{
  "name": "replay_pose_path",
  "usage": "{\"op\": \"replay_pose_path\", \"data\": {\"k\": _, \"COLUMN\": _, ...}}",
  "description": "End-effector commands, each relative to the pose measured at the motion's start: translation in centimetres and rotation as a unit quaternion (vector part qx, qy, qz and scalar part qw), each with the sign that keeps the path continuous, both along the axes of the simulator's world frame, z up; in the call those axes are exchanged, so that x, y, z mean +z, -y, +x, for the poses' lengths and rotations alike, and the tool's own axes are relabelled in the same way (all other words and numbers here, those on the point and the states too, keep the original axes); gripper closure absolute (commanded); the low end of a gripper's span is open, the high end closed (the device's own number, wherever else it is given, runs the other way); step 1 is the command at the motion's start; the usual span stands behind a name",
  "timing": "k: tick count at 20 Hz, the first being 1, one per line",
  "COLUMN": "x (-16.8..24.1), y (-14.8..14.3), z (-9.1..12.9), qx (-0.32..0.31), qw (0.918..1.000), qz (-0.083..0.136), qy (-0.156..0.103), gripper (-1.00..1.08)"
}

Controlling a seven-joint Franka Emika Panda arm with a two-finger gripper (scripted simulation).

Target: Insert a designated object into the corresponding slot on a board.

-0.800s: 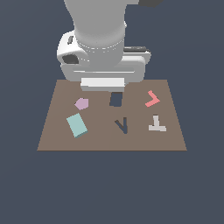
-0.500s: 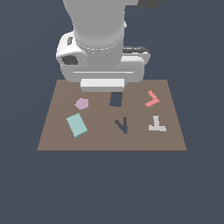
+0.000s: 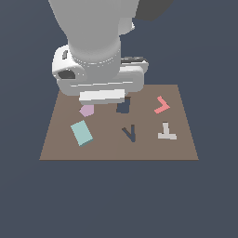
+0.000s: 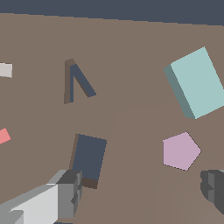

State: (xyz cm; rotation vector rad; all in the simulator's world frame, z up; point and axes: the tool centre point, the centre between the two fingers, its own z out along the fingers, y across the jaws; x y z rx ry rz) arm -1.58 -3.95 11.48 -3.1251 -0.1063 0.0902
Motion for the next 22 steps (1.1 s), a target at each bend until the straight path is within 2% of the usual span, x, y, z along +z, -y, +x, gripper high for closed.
{"op": "replay_pose_path", "data": {"k": 1, "x": -0.6, "y": 0.9, "z": 0.4, "qx": 0.019, "qw": 0.9998, "qz": 0.0, "qy": 0.002, "gripper": -0.92}}
{"op": "replay_pose_path", "data": {"k": 8, "x": -2.7, "y": 3.8, "z": 2.6, "qx": 0.092, "qw": 0.9957, "qz": 0.0, "qy": 0.012, "gripper": -0.92}}
{"op": "replay_pose_path", "data": {"k": 15, "x": -4.8, "y": 6.4, "z": 5.3, "qx": 0.165, "qw": 0.9861, "qz": 0.001, "qy": 0.021, "gripper": -0.92}}
{"op": "replay_pose_path", "data": {"k": 22, "x": -6.0, "y": 7.7, "z": 7.4, "qx": 0.212, "qw": 0.9768, "qz": 0.001, "qy": 0.027, "gripper": -0.92}}
